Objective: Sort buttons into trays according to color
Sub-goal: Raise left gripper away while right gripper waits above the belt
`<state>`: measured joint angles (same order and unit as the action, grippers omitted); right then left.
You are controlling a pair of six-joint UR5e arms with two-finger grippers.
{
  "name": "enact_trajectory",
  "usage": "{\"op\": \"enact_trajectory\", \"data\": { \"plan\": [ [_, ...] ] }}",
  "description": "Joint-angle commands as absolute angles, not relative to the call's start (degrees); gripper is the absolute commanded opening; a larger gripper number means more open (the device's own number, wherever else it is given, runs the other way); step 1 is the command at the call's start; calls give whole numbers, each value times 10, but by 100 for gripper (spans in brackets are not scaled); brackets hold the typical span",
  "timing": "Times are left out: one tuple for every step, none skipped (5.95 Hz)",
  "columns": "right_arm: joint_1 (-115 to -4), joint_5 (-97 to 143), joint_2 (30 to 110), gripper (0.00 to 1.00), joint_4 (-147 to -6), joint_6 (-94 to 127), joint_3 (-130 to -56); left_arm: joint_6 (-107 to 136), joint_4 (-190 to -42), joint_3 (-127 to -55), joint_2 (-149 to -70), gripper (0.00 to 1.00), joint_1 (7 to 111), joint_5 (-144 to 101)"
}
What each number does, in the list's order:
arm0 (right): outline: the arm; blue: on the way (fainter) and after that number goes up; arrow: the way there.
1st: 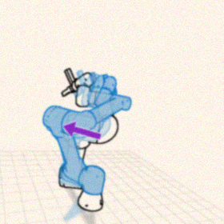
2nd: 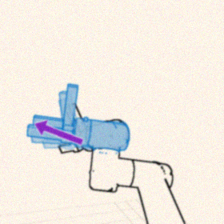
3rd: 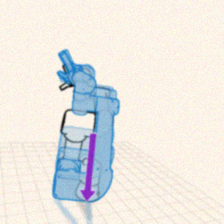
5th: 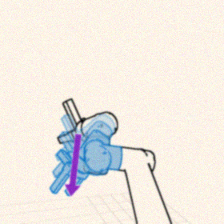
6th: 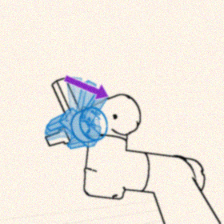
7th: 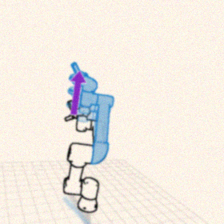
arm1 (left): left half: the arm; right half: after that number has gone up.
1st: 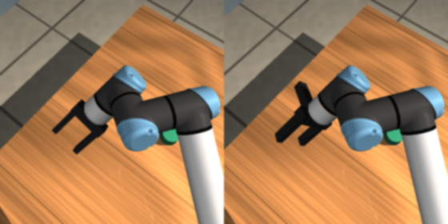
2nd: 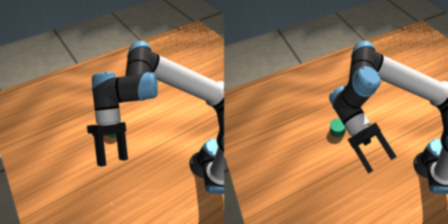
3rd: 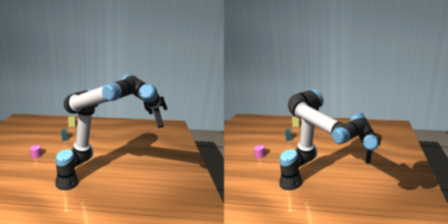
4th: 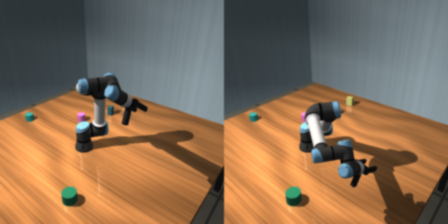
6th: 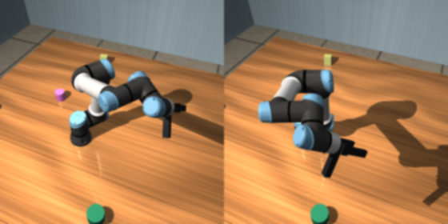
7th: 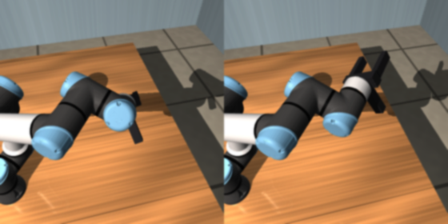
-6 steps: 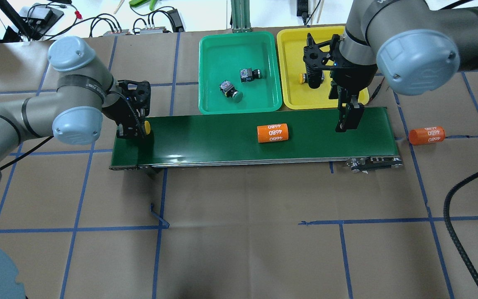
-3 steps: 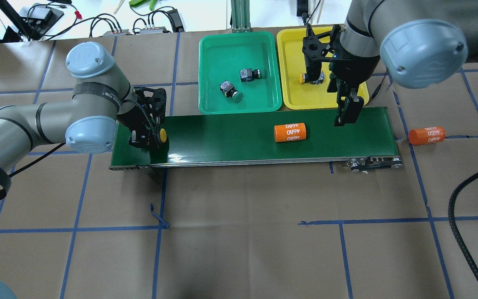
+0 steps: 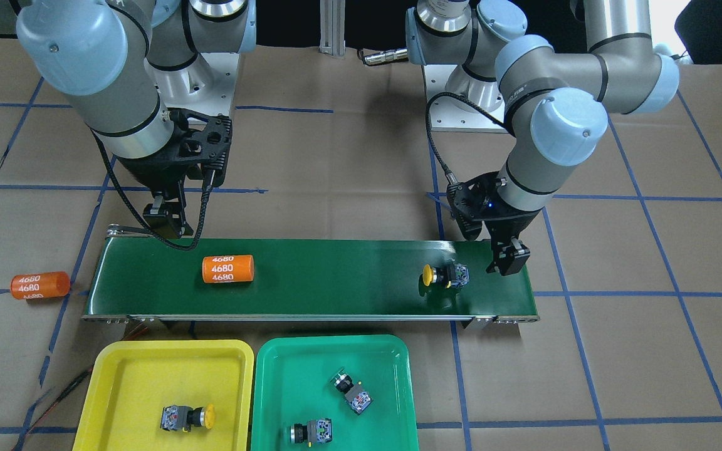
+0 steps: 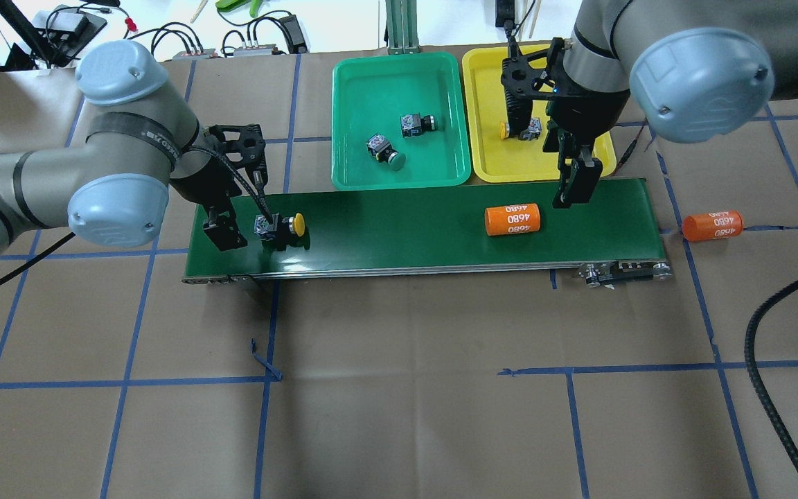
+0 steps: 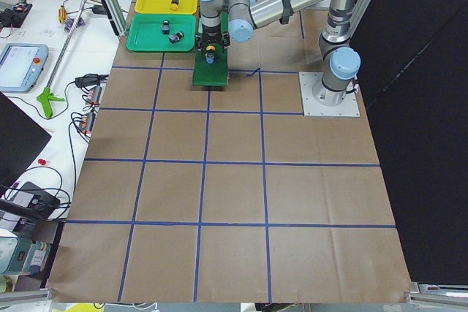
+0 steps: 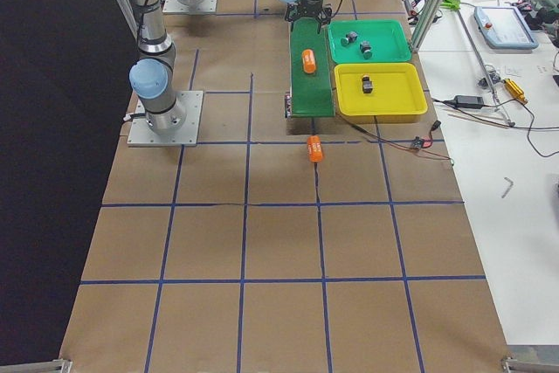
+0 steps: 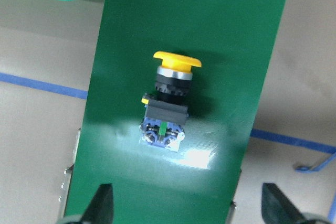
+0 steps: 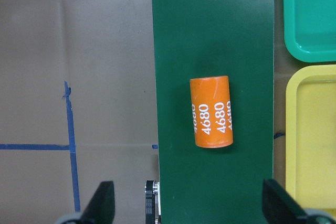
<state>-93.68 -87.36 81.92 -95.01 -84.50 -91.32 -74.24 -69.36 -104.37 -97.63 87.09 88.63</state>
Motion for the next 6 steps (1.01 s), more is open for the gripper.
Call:
{"op": "enact_trajectory", "data": {
  "plan": [
    [-937,-873,817,100,-958,-845,-924,-493,-842,-948,-954,98,877,887],
    [-937,-873,817,100,-982,-845,-928,-333,-844,-920,-950,98,886,879],
    [-938,-874,817,100,-987,-845,-929,-228,-845,-901,-953,98,889,882],
    [-939,-871,816,100,-986,-845,-935,-105,-845,-894,-953,98,893,881],
    [-939,-872,816,100,-993,-847,-950,-28,-859,-875,-952,98,909,882],
    [-939,-871,816,100,-1027,-846,-961,11,-876,-850,-957,98,925,886]
  ]
}}
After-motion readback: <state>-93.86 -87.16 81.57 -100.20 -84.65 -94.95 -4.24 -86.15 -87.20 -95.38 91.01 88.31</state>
